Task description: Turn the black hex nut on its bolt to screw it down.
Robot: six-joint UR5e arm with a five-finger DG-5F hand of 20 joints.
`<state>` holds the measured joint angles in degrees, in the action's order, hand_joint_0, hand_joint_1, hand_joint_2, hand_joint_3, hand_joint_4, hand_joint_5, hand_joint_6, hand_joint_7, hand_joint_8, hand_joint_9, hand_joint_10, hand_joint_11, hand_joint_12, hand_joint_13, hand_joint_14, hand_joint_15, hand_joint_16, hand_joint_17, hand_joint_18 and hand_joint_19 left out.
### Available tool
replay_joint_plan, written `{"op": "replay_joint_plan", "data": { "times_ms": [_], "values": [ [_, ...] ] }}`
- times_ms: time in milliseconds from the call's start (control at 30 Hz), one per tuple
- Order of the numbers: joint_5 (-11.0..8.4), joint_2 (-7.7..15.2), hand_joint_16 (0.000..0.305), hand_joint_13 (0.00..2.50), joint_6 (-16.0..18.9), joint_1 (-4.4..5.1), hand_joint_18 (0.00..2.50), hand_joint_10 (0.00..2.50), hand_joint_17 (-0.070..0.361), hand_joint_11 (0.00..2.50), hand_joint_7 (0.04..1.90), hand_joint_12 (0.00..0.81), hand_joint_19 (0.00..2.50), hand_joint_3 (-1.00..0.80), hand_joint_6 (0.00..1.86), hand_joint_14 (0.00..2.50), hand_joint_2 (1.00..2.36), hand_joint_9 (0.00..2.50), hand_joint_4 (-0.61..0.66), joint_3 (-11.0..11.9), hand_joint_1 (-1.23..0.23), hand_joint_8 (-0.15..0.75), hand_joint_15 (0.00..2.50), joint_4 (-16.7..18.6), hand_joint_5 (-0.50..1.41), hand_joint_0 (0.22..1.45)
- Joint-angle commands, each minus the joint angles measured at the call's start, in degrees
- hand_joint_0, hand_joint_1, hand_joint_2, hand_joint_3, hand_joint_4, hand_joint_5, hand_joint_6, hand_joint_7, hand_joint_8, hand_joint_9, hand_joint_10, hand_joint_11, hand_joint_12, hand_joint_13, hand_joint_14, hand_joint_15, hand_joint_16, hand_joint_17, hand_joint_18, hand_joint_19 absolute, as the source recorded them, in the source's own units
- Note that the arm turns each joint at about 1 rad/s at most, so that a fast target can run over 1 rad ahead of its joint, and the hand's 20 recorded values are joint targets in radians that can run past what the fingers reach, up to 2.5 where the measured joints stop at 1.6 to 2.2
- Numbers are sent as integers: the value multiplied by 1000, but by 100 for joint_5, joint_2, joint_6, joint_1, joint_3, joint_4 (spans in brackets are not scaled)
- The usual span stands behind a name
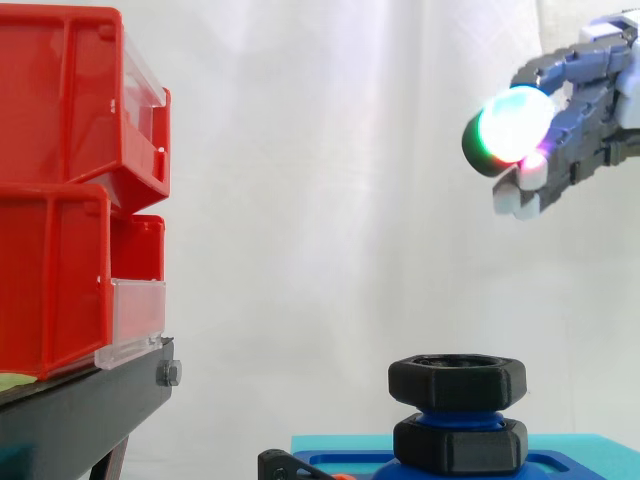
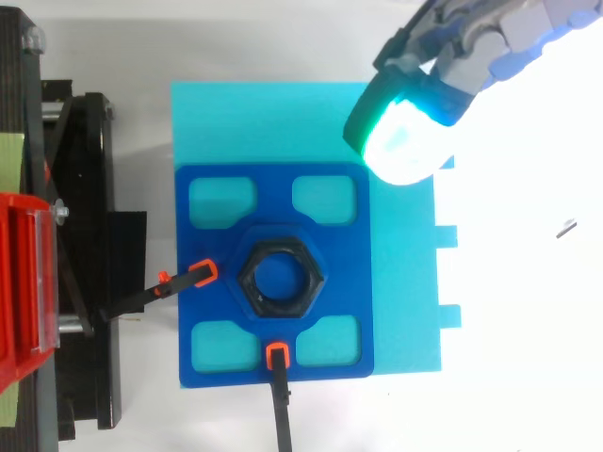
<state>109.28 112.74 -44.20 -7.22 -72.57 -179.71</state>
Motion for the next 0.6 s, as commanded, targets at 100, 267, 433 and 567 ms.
{"op": "replay_joint_plan", "data": {
  "times_ms": [100, 267, 433, 567],
  "values": [
    [-240, 116, 50, 442, -309, 133, 385, 0, 113, 34, 614, 305, 229, -500, 501, 0, 1000, 673, 129, 6, -552, 206, 0, 322, -175, 529],
    [-354, 310, 50, 429, -423, 247, 374, 0, 113, 10, 616, 307, 240, -500, 501, 0, 1000, 620, 114, -3, -555, 202, 0, 472, -180, 532],
    [-363, 556, 50, 427, -467, 361, 373, 0, 113, 15, 622, 310, 241, -500, 501, 0, 1000, 616, 108, -3, -555, 205, 0, 762, -180, 532],
    [-442, 723, 50, 422, -467, 449, 373, 0, 113, 22, 625, 309, 241, -500, 501, 0, 1000, 615, 115, 6, -555, 206, 0, 1175, -178, 533]
  ]
}}
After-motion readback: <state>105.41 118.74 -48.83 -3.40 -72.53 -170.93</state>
